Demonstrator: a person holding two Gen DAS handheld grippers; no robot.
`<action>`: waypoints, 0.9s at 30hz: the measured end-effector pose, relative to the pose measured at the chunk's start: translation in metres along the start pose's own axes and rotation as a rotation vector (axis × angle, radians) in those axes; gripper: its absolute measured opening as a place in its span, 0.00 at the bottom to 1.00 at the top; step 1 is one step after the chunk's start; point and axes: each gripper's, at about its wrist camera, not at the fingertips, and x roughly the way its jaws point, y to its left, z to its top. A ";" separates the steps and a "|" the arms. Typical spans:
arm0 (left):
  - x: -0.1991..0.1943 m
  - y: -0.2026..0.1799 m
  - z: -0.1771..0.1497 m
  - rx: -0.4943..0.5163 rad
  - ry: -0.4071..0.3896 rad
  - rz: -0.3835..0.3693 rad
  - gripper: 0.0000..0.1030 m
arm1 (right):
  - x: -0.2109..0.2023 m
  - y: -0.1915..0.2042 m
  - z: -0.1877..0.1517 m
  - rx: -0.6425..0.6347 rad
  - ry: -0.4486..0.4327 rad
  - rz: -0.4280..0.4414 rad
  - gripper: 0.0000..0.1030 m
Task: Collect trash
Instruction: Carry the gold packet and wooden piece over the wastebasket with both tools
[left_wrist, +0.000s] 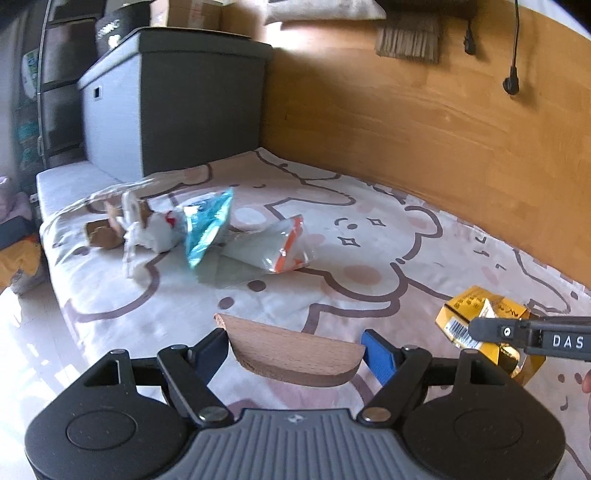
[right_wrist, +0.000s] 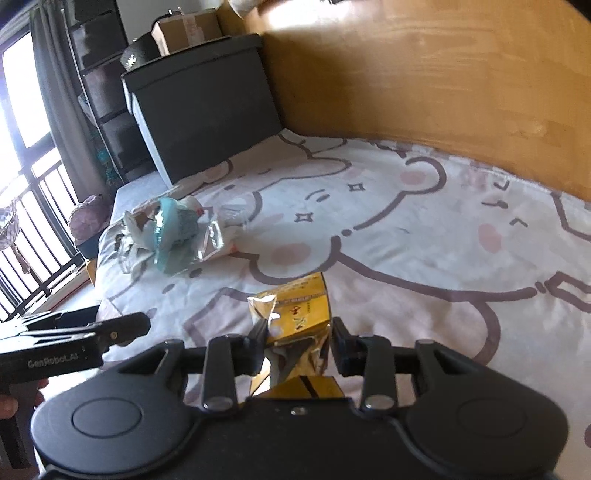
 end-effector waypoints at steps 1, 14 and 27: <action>-0.005 0.001 -0.001 -0.004 0.001 0.006 0.77 | -0.003 0.002 0.000 -0.005 -0.005 0.000 0.35; -0.060 0.020 -0.010 -0.089 -0.030 0.074 0.77 | -0.027 0.043 0.001 -0.096 -0.042 0.011 0.35; -0.105 0.079 -0.033 -0.185 -0.038 0.189 0.77 | -0.019 0.106 -0.010 -0.166 -0.032 0.090 0.35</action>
